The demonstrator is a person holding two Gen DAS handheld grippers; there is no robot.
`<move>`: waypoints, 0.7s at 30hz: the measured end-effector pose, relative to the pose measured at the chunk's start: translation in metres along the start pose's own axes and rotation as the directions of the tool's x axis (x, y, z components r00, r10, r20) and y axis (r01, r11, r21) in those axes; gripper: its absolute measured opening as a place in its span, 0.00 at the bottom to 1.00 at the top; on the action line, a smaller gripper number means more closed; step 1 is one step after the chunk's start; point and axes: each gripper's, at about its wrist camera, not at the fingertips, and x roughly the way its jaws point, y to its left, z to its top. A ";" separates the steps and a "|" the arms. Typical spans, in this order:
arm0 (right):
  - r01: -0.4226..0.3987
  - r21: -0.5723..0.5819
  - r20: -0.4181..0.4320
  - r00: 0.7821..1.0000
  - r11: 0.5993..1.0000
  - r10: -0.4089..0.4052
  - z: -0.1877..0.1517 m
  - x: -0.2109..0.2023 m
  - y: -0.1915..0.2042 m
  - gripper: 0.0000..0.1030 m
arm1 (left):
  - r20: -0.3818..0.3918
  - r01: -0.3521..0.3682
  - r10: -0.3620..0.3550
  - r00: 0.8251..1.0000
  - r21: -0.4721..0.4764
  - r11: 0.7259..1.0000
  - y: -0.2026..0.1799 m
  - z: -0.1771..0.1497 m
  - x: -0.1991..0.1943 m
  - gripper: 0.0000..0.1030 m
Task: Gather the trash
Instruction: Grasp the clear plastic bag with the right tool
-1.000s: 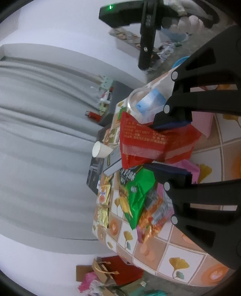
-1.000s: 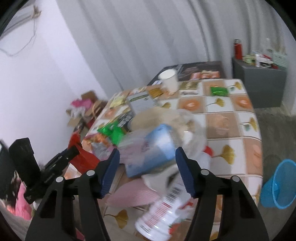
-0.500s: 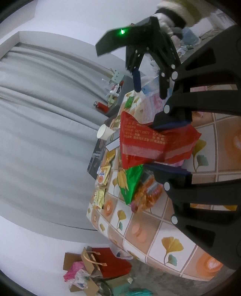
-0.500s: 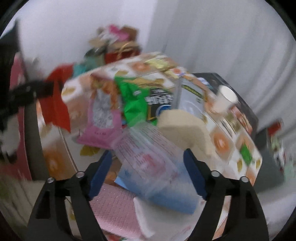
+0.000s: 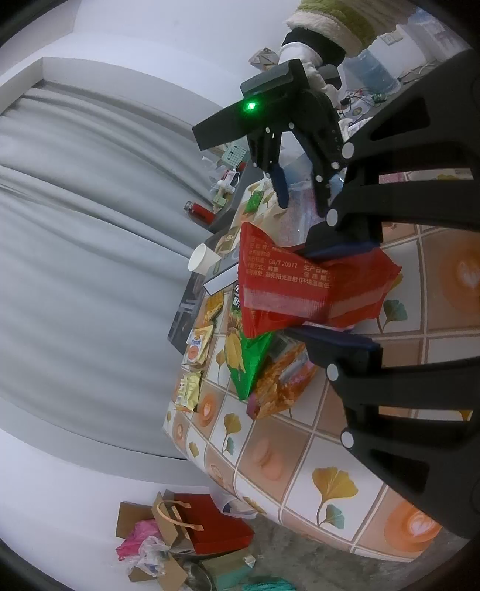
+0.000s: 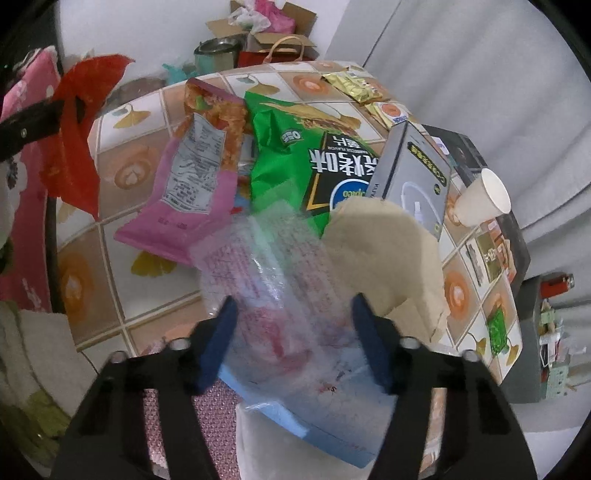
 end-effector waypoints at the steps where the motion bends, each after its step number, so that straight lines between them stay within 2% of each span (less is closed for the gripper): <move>1: -0.006 0.007 0.002 1.000 1.000 0.006 0.000 -0.001 -0.001 0.40 | 0.002 -0.001 0.001 1.000 0.000 1.000 0.000 0.000 -0.001 0.31; 5: -0.017 0.014 0.011 1.000 1.000 0.017 -0.004 -0.006 0.002 0.28 | 0.012 -0.005 0.005 1.000 -0.003 1.000 0.000 0.001 -0.002 0.31; 7: -0.023 0.023 0.024 0.999 0.999 0.022 -0.005 -0.009 0.004 0.14 | 0.014 -0.011 0.011 1.000 -0.008 1.000 0.001 0.002 -0.003 0.31; 8: -0.027 0.033 0.033 0.999 0.999 0.026 -0.006 -0.011 0.003 0.10 | 0.016 -0.015 0.015 1.000 -0.011 1.000 0.002 0.002 -0.004 0.31; 10: -0.041 0.059 0.063 0.997 0.997 0.037 -0.007 -0.017 0.002 0.07 | 0.020 -0.024 0.025 0.999 -0.013 1.000 0.003 0.002 -0.008 0.31; 15: -0.102 0.107 0.109 0.990 0.989 0.090 -0.010 -0.031 0.000 0.06 | 0.033 -0.060 0.061 0.998 -0.025 0.998 0.011 0.005 -0.016 0.31; 17: -0.143 0.131 0.112 0.985 0.981 0.128 -0.010 -0.032 -0.002 0.08 | 0.031 -0.067 0.068 0.997 -0.037 0.997 0.016 0.006 -0.017 0.31; 18: -0.172 0.141 0.115 0.981 0.975 0.156 -0.010 -0.031 -0.002 0.16 | 0.029 -0.071 0.072 0.997 -0.041 0.997 0.018 0.006 -0.018 0.31; 19: -0.186 0.143 0.115 0.979 0.972 0.170 -0.009 -0.030 -0.002 0.34 | 0.027 -0.074 0.075 0.997 -0.044 0.996 0.019 0.006 -0.018 0.31; 21: -0.196 0.144 0.114 0.977 0.970 0.181 -0.006 -0.025 -0.002 0.56 | 0.022 -0.074 0.075 0.997 -0.050 0.996 0.020 0.005 -0.019 0.31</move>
